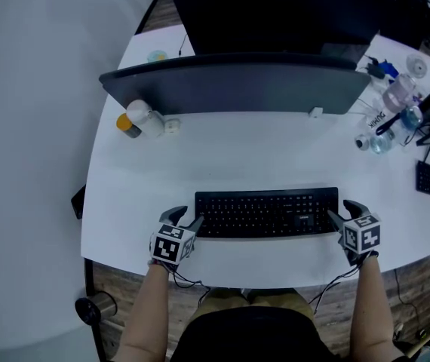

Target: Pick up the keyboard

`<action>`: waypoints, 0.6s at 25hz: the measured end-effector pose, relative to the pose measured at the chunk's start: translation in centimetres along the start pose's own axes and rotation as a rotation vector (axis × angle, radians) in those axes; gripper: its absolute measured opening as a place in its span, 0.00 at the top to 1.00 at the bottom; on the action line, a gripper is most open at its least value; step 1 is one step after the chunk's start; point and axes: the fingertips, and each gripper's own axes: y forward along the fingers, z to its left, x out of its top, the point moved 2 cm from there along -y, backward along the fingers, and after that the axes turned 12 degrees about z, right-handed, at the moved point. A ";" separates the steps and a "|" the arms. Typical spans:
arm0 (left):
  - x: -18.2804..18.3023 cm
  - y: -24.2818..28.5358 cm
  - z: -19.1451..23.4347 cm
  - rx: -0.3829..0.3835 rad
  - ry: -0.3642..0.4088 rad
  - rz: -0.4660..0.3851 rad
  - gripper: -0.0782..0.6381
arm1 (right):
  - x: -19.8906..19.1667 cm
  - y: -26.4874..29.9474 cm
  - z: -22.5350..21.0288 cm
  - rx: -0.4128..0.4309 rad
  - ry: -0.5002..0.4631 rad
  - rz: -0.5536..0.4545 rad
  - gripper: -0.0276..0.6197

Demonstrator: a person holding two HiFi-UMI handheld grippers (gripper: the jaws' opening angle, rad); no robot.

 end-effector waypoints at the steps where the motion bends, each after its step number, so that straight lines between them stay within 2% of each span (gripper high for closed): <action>1: 0.0 0.1 0.1 -0.006 -0.005 0.004 0.59 | -0.2 0.2 -0.1 0.002 0.001 0.009 0.60; 7: 0.0 0.5 0.3 -0.038 -0.011 0.026 0.59 | -0.8 1.2 -0.6 0.026 0.024 0.048 0.60; 15: 0.0 1.5 -0.4 -0.154 -0.049 0.065 0.55 | -0.9 1.8 -0.7 0.085 0.068 0.074 0.60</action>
